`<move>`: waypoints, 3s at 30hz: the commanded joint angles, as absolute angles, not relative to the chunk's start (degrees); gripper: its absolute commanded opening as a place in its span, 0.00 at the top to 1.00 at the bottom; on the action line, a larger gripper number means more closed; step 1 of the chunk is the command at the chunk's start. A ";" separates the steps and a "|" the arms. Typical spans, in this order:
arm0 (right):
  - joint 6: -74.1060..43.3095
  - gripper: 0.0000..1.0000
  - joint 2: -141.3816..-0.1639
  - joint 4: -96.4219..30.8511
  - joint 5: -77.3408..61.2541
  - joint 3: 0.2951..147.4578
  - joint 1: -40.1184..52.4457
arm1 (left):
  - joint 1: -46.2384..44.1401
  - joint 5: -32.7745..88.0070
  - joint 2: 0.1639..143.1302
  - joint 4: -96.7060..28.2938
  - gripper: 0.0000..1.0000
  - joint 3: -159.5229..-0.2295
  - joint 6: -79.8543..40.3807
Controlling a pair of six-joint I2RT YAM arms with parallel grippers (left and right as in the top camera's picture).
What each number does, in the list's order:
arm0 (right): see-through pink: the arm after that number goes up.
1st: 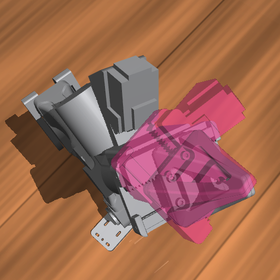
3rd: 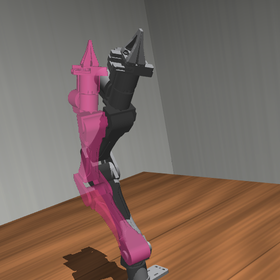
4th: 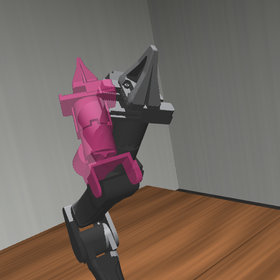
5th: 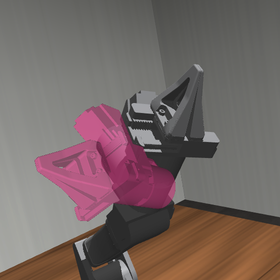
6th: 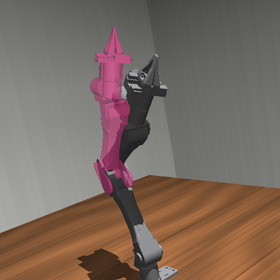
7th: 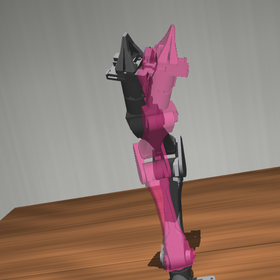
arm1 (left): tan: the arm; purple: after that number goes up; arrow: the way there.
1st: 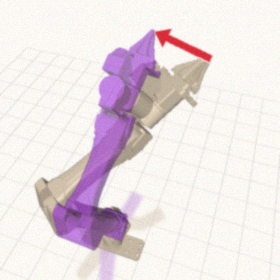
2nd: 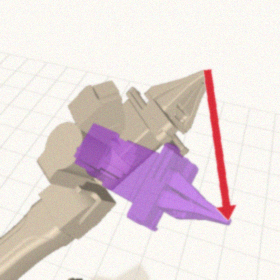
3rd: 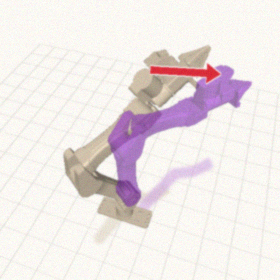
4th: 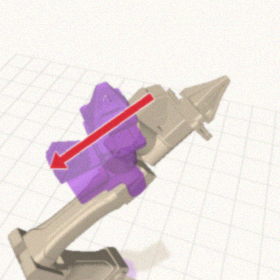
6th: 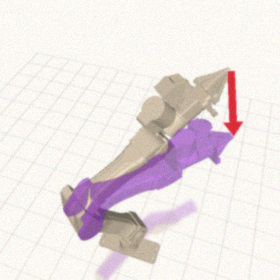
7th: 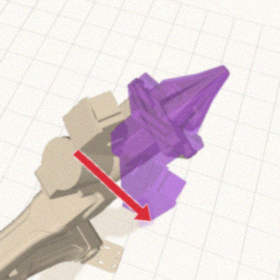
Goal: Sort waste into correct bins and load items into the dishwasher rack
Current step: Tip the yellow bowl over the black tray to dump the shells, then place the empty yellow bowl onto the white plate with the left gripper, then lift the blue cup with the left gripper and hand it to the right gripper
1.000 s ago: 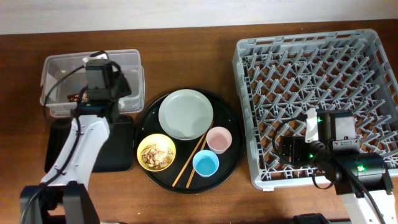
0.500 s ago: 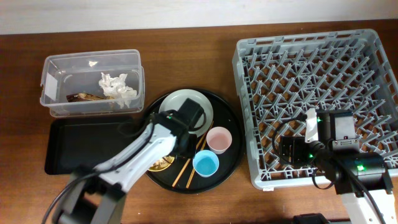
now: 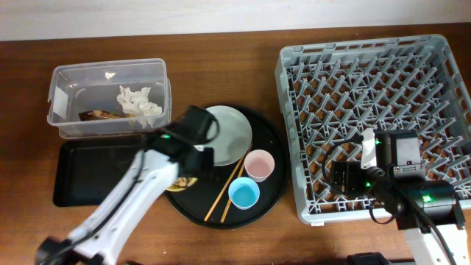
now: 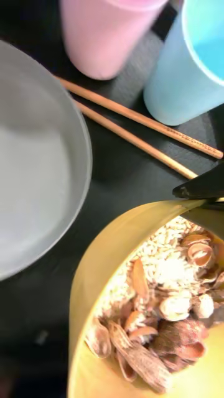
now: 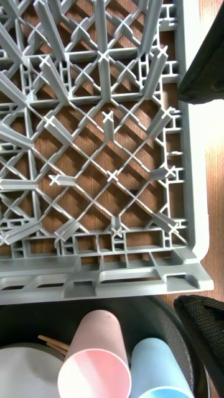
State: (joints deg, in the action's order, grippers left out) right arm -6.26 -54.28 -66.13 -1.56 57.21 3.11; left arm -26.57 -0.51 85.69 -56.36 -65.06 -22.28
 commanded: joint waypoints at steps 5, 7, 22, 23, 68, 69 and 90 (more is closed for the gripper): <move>-6.72 0.01 -54.11 -66.28 -1.93 58.19 3.38 | 11.03 43.31 80.14 -55.61 1.00 -61.93 13.10; -6.72 0.01 -54.11 -66.28 -1.93 58.19 3.38 | 19.31 54.24 80.38 -55.57 1.00 -58.50 18.46; -6.72 0.01 -54.11 -66.26 -1.93 58.19 3.38 | 42.41 90.19 101.30 -55.61 1.00 -53.82 4.56; -6.72 0.01 -54.11 -66.28 -1.93 58.19 3.38 | 42.44 90.19 101.30 -55.57 1.00 -53.82 6.50; -22.17 0.01 -54.13 -69.67 13.91 58.19 3.38 | -26.46 0.62 77.82 -39.97 0.31 -60.69 -4.78; -22.15 0.01 -54.13 -69.87 15.92 58.19 3.38 | -26.46 0.62 77.82 -40.01 0.31 -60.69 -4.78; -6.20 0.01 -58.87 -75.24 -4.51 68.71 3.38 | -30.70 9.89 78.00 -46.41 0.29 -58.00 -9.85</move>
